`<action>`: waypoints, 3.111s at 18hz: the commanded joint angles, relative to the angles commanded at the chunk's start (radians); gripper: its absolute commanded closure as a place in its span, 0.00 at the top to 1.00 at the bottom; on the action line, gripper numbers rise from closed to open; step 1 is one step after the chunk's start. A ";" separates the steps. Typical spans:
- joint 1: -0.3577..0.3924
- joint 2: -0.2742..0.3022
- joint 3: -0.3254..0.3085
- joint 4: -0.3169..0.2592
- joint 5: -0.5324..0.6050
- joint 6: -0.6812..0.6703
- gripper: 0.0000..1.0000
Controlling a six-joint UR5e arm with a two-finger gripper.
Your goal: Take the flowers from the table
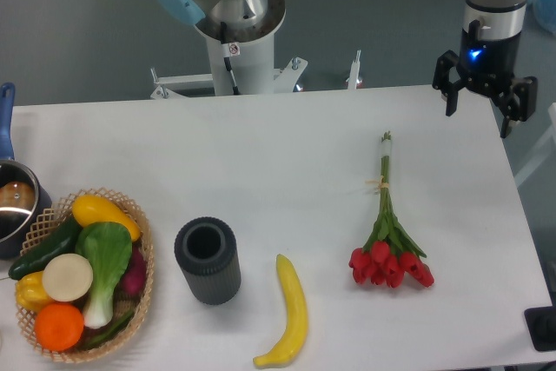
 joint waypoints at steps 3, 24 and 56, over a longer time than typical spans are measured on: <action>-0.002 0.000 -0.006 0.011 0.002 -0.002 1.00; -0.041 -0.070 -0.075 0.086 -0.110 -0.549 1.00; -0.117 -0.311 -0.054 0.087 -0.132 -0.689 1.00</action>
